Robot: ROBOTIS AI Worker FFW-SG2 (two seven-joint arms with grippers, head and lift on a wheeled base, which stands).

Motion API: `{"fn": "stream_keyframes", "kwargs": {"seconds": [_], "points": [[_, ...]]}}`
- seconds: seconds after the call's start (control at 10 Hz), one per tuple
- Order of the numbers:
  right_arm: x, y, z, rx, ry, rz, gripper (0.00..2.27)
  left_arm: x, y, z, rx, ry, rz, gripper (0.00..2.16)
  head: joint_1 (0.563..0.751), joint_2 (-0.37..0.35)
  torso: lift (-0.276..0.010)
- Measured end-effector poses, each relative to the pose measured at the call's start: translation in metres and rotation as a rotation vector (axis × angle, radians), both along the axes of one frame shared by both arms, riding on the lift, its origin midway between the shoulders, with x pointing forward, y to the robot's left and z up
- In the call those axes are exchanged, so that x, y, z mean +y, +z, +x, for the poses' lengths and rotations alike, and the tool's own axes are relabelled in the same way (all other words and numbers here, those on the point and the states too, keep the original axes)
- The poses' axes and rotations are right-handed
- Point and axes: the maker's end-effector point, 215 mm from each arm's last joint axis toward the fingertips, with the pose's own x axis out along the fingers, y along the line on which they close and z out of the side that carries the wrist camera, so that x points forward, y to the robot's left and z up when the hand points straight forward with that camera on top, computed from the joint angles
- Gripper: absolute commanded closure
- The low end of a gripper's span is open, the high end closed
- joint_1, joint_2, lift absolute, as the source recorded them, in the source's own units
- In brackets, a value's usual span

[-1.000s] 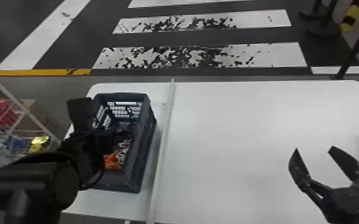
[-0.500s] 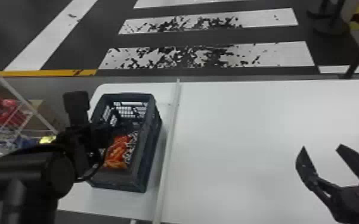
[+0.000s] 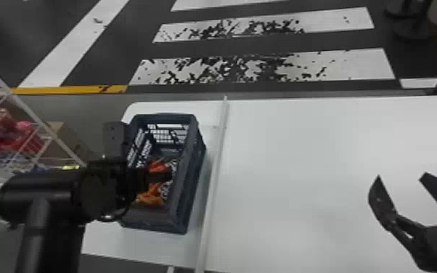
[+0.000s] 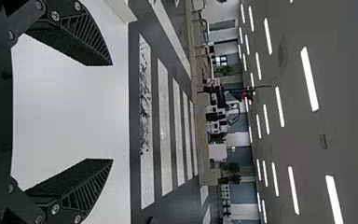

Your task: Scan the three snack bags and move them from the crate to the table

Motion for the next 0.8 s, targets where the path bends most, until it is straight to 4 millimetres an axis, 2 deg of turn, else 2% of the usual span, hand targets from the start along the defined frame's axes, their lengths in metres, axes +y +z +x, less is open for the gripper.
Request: {"fn": "stream_keyframes", "kwargs": {"seconds": [0.4,0.8], "points": [[0.005,0.007,0.0,-0.021,0.01,0.004,0.17,-0.006,-0.005,-0.016,0.146,-0.017,-0.016,0.2,0.695,0.235,-0.062],[0.008,0.008,0.001,-0.024,0.023,-0.004,0.17,-0.003,-0.029,-0.02,0.222,-0.014,-0.023,0.2,0.695,0.247,-0.062]]}}
